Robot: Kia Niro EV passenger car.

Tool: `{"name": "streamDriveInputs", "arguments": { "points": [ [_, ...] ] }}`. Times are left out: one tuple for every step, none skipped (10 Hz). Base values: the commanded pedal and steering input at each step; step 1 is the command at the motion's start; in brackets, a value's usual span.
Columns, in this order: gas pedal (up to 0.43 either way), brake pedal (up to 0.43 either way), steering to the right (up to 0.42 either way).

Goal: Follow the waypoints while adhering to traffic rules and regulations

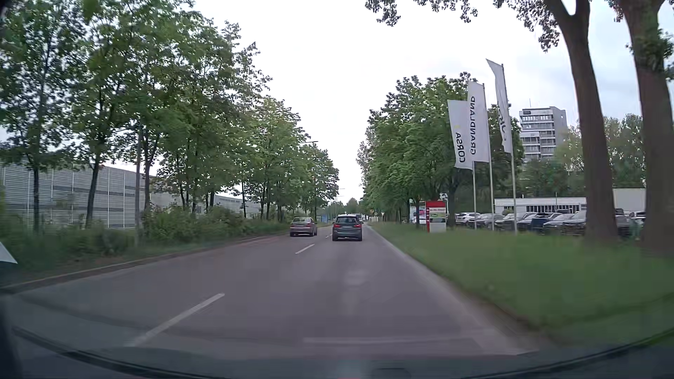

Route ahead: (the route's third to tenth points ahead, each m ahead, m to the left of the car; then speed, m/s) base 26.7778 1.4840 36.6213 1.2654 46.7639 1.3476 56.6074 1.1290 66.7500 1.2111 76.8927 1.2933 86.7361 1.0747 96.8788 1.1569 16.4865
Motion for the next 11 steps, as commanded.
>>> {"name": "streamDriveInputs", "arguments": {
  "points": [
    [0.177,0.000,-0.003],
    [0.189,0.000,-0.003],
    [0.189,0.000,-0.003],
    [0.197,0.000,-0.003],
    [0.209,0.000,-0.003],
    [0.220,0.000,-0.003],
    [0.228,0.000,-0.002],
    [0.228,0.000,0.001],
    [0.228,0.000,0.003],
    [0.228,0.000,0.003],
    [0.228,0.000,0.003]
  ]
}}
